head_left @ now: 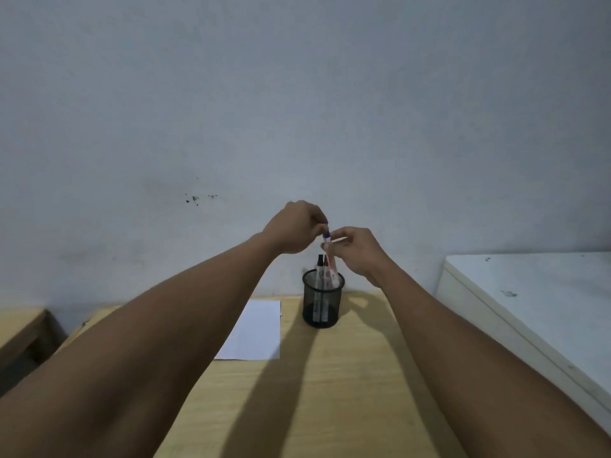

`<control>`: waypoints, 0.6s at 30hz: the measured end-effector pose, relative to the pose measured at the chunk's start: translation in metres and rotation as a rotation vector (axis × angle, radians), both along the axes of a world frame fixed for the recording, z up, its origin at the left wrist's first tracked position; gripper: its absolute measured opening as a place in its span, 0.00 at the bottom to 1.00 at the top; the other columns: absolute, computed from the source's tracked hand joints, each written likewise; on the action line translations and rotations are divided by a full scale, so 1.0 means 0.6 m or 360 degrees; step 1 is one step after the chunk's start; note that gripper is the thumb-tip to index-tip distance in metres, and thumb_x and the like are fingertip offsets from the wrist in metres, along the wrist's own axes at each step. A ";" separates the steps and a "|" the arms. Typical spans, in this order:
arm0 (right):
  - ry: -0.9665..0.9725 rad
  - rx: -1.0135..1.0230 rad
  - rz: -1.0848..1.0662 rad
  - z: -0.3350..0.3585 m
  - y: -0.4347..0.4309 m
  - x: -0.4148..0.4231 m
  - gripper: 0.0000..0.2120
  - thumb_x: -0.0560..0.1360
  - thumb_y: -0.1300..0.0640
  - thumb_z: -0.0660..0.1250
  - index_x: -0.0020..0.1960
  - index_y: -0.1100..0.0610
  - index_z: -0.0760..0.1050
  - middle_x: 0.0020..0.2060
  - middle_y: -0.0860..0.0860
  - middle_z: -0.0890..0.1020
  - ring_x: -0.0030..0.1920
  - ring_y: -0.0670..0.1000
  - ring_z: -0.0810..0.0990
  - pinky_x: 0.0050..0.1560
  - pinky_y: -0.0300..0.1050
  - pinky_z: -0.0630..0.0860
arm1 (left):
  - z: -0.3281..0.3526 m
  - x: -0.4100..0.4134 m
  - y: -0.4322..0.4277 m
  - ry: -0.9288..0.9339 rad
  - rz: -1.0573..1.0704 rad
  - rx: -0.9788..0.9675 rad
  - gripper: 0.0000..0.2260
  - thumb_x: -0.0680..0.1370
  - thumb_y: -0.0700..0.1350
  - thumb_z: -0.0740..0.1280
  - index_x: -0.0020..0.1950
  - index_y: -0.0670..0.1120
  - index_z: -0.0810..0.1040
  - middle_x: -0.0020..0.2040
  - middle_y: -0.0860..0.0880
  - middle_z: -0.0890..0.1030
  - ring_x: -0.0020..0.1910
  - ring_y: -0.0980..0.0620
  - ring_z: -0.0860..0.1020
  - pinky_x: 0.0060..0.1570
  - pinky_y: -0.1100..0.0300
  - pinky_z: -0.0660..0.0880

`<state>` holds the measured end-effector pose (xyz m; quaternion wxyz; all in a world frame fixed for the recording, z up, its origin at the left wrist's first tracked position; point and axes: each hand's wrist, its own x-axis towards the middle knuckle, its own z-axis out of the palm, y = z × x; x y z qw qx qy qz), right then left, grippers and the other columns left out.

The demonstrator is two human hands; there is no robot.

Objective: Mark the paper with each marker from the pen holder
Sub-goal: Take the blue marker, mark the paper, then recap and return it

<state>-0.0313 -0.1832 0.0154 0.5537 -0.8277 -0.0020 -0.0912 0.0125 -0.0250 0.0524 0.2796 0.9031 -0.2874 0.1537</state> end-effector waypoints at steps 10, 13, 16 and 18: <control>0.0122 0.0638 0.0215 0.045 0.039 -0.085 0.11 0.74 0.54 0.77 0.54 0.55 0.84 0.48 0.49 0.89 0.50 0.50 0.86 0.53 0.52 0.70 | 0.067 -0.114 0.162 0.0411 0.0211 -0.0707 0.07 0.77 0.42 0.70 0.50 0.42 0.86 0.46 0.46 0.86 0.38 0.51 0.75 0.33 0.65 0.71; 0.0114 0.1048 0.0217 0.050 0.064 -0.090 0.09 0.73 0.53 0.78 0.51 0.53 0.82 0.44 0.47 0.89 0.51 0.50 0.86 0.59 0.57 0.70 | 0.055 -0.142 0.191 0.0437 0.0212 -0.0613 0.06 0.75 0.43 0.72 0.48 0.43 0.87 0.45 0.46 0.86 0.37 0.53 0.76 0.31 0.68 0.70; 0.0138 0.1170 0.0289 0.044 0.102 -0.089 0.06 0.74 0.54 0.76 0.50 0.53 0.82 0.43 0.48 0.88 0.49 0.49 0.86 0.59 0.55 0.72 | 0.042 -0.153 0.202 0.0414 0.0231 -0.0536 0.06 0.72 0.42 0.75 0.47 0.43 0.87 0.43 0.43 0.85 0.35 0.52 0.76 0.33 0.65 0.73; 0.0185 0.1092 0.0363 0.034 0.131 -0.088 0.04 0.76 0.54 0.75 0.50 0.52 0.82 0.42 0.48 0.88 0.46 0.47 0.86 0.57 0.52 0.72 | 0.029 -0.154 0.209 0.0400 0.0236 -0.0481 0.06 0.72 0.42 0.76 0.46 0.43 0.87 0.41 0.42 0.85 0.35 0.52 0.76 0.35 0.62 0.74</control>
